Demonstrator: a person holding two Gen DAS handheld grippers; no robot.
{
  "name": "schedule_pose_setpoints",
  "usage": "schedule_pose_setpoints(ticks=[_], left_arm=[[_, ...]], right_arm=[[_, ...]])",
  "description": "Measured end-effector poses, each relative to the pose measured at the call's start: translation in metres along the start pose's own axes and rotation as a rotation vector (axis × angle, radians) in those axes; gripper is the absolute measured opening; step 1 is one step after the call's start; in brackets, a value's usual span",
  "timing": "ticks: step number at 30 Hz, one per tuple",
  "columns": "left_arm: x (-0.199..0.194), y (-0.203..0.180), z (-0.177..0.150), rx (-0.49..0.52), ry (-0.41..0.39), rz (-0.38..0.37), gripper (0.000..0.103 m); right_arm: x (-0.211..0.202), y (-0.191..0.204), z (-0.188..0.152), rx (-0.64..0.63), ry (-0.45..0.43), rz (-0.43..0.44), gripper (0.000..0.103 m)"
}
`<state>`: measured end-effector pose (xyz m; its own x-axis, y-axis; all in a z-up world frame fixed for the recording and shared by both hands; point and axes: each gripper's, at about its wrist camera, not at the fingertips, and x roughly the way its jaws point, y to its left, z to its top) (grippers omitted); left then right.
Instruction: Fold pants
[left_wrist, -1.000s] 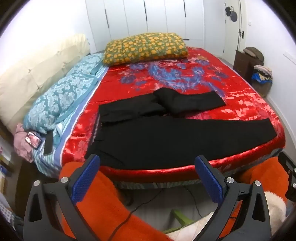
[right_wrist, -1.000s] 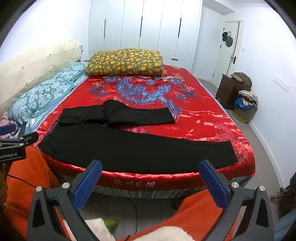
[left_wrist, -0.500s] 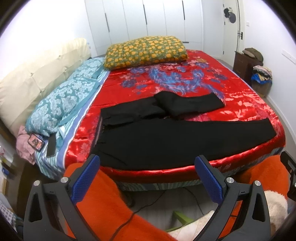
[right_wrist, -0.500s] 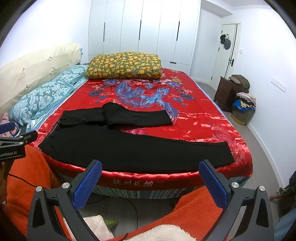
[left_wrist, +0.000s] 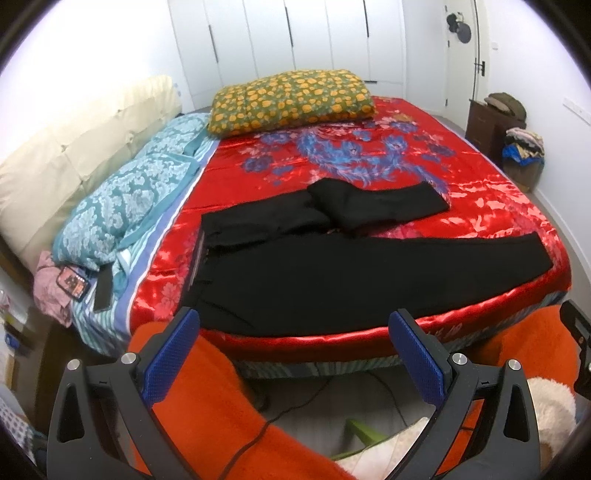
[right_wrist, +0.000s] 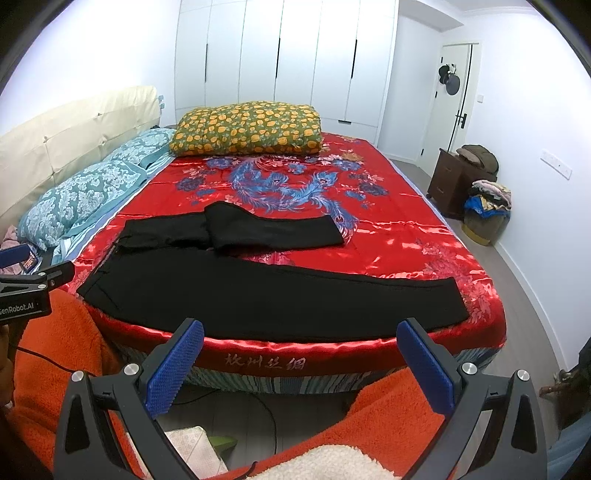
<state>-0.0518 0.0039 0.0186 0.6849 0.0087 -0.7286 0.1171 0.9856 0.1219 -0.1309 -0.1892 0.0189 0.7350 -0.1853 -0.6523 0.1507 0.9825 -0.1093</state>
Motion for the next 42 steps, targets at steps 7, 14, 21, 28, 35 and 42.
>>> schedule_pose_setpoints(ticks=[7,14,21,28,35,42], left_arm=[[0.006,0.003,-0.001,-0.011,0.02,-0.014,0.102],[0.012,0.0,-0.002,-0.005,0.039,-0.022,0.102],[0.011,0.002,-0.003,-0.009,0.041,-0.018,0.102],[0.015,0.002,-0.002,-0.014,0.056,-0.02,0.102],[0.017,0.002,0.0,-0.017,0.059,-0.028,0.102],[0.022,0.004,-0.002,-0.031,0.083,-0.034,0.102]], right_arm=[[0.005,0.0,0.0,0.021,0.021,-0.031,0.103],[0.007,-0.004,0.0,0.029,0.029,-0.049,0.103],[0.011,-0.001,0.001,0.018,0.042,-0.053,0.103],[0.016,0.0,0.002,0.014,0.055,-0.052,0.103],[0.018,0.003,0.002,0.004,0.059,-0.052,0.103],[0.02,0.007,0.002,-0.012,0.063,-0.054,0.103]])
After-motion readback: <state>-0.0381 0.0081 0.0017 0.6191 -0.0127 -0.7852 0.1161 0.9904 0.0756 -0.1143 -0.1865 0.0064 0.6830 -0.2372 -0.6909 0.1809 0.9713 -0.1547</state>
